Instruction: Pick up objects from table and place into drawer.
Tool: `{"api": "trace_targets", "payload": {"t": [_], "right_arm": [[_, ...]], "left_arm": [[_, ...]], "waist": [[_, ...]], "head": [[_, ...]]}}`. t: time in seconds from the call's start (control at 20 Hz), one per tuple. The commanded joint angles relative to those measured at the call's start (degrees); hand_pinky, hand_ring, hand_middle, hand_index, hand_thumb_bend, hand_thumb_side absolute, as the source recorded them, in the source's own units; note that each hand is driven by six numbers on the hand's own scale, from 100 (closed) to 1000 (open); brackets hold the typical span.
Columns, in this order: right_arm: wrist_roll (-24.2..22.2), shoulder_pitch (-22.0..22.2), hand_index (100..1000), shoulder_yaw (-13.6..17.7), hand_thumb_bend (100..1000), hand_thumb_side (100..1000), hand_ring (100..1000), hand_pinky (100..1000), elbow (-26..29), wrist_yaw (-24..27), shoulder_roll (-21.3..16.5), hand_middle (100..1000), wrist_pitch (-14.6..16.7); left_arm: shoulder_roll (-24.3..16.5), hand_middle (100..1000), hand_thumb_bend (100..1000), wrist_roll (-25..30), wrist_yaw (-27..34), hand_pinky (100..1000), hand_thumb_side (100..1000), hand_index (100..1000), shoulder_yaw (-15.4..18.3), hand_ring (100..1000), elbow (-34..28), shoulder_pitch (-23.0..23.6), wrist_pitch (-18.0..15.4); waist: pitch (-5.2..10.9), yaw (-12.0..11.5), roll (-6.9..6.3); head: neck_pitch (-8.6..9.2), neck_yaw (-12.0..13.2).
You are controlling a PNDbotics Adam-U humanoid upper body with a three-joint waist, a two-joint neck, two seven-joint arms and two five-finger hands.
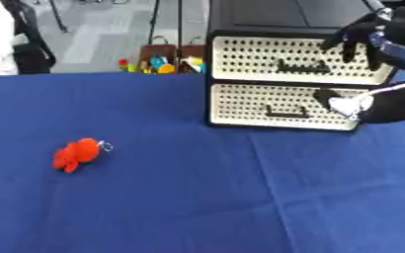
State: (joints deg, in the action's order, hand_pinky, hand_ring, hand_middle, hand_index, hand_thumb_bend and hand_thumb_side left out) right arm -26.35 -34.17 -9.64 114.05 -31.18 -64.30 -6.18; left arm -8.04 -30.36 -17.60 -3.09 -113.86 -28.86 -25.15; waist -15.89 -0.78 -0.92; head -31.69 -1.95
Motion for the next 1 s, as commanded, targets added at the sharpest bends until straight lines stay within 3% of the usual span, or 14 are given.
{"api": "trace_targets", "payload": {"t": [0.05, 0.25, 0.5, 1.0], "right_arm": [[-1.0, -1.6, 854, -0.6, 400, 629, 460, 300, 0.5, 2.3, -1.2, 576, 0.3], [-1.9, -3.1, 848, -1.5, 415, 644, 455, 295, 0.5, 4.2, -1.3, 569, 0.2], [-3.5, -4.3, 848, -2.3, 400, 664, 475, 302, 0.5, 1.8, -0.7, 582, 1.1], [-9.5, -6.8, 868, -3.4, 364, 665, 490, 299, 0.5, -0.6, 1.3, 599, -2.2]], "left_arm": [[-0.2, 707, 572, 0.3, 0.4, 527, 809, 897, -0.4, 703, -0.7, -0.5, 0.0], [-0.1, 707, 571, 0.4, 0.5, 527, 809, 897, -0.4, 703, -0.7, -0.5, 0.0], [0.0, 706, 566, 0.5, 0.7, 525, 811, 896, -0.6, 703, -0.7, -0.5, 0.0], [0.2, 703, 565, 1.0, 1.2, 524, 814, 885, -0.8, 703, -0.7, -0.3, 0.0]], "waist": [[1.03, 0.0, 0.14], [1.08, 0.1, 0.02], [1.0, -0.2, -0.2], [1.1, -0.5, -0.2]], "head": [[-0.48, -0.3], [-0.66, -0.3], [0.03, -0.4], [0.85, -1.0]]}}
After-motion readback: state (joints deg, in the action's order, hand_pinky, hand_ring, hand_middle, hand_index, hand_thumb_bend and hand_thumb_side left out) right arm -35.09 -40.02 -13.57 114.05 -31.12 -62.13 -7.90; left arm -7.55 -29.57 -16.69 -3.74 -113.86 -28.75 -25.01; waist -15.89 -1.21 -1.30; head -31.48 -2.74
